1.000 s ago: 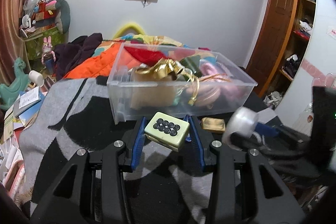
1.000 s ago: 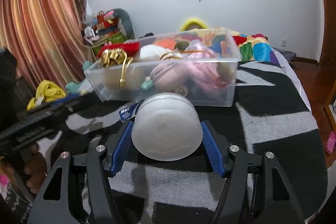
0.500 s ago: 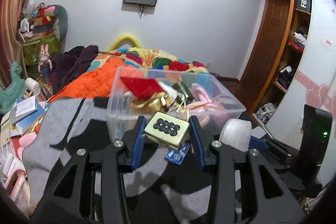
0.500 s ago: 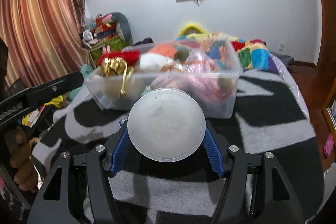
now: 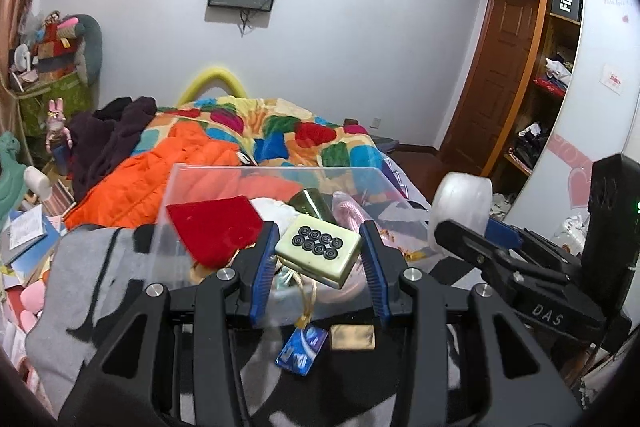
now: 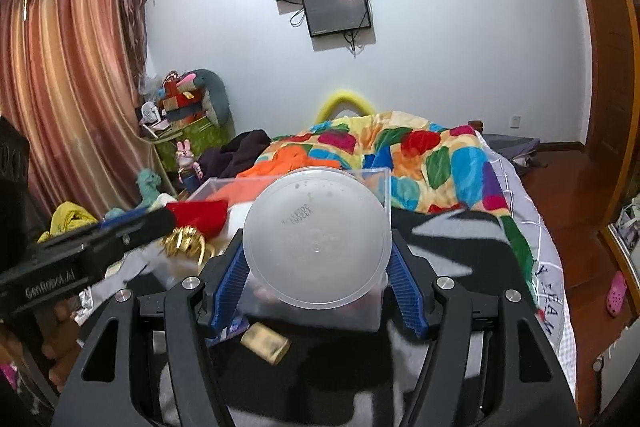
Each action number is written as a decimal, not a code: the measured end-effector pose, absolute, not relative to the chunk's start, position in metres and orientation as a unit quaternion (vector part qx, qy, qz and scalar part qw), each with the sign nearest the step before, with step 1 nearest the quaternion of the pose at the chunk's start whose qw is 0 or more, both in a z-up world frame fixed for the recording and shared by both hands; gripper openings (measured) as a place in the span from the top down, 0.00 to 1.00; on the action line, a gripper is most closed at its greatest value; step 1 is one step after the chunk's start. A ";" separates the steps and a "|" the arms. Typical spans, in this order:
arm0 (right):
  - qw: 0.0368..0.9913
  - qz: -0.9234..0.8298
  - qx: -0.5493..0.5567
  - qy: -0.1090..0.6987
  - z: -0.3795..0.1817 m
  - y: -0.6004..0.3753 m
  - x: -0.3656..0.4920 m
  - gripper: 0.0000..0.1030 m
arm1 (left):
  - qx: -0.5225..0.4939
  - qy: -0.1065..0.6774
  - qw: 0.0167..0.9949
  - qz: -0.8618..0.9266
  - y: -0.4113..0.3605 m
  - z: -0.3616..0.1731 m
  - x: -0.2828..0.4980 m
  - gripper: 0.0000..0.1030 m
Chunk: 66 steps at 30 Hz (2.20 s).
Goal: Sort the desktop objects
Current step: 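Carry the dotted tile and white tub into the clear box and release both, then grasp the blue Max card box with the left tool while the right tool grasps the gold block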
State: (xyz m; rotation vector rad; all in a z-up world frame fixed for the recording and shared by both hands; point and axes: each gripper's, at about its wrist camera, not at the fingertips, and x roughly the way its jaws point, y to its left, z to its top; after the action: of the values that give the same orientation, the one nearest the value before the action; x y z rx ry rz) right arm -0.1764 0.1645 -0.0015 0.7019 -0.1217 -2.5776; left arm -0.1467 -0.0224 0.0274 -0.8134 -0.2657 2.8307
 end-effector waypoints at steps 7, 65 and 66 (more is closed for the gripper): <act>0.248 -0.923 0.287 -0.062 -0.007 0.152 -0.212 0.40 | -0.296 -0.070 0.065 0.951 -0.014 0.013 -0.185 0.60; 0.235 -0.918 0.318 -0.033 -0.023 0.153 -0.153 0.19 | -0.317 -0.041 0.027 0.947 -0.042 -0.013 -0.116 0.22; 0.233 -0.918 0.320 -0.031 -0.025 0.153 -0.152 0.19 | -0.323 -0.040 0.028 0.945 -0.043 -0.017 -0.115 0.22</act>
State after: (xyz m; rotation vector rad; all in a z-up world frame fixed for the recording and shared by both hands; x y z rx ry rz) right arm -0.1521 0.1527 -0.0246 0.8805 -0.0849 -2.5212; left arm -0.1149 -0.0430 -0.0170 -0.9968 -0.1239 2.9169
